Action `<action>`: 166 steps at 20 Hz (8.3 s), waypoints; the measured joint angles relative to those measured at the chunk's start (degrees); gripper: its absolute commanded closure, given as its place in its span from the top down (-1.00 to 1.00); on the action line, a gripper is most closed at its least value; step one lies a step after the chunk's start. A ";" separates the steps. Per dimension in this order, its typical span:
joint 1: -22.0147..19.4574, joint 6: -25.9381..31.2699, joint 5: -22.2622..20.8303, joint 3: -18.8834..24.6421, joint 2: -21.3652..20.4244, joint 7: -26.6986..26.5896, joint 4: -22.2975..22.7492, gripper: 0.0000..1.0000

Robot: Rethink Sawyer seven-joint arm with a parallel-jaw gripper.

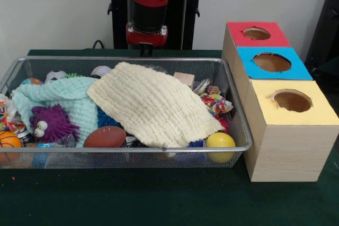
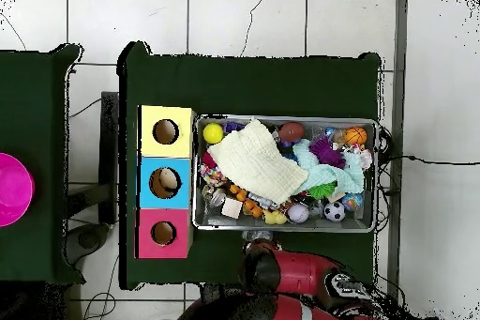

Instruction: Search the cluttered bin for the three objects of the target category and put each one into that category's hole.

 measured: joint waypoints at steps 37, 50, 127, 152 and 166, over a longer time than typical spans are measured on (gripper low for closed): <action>1.71 0.33 0.01 4.23 -0.36 0.00 3.39 -1.00; 1.71 0.33 -0.01 4.24 -0.36 0.00 3.39 -1.00; -2.04 0.33 -4.02 4.23 -1.74 0.00 4.76 1.00; -1.50 0.33 -7.11 4.22 0.46 0.00 4.15 1.00; -1.93 0.33 -7.11 4.22 0.13 0.00 4.12 1.00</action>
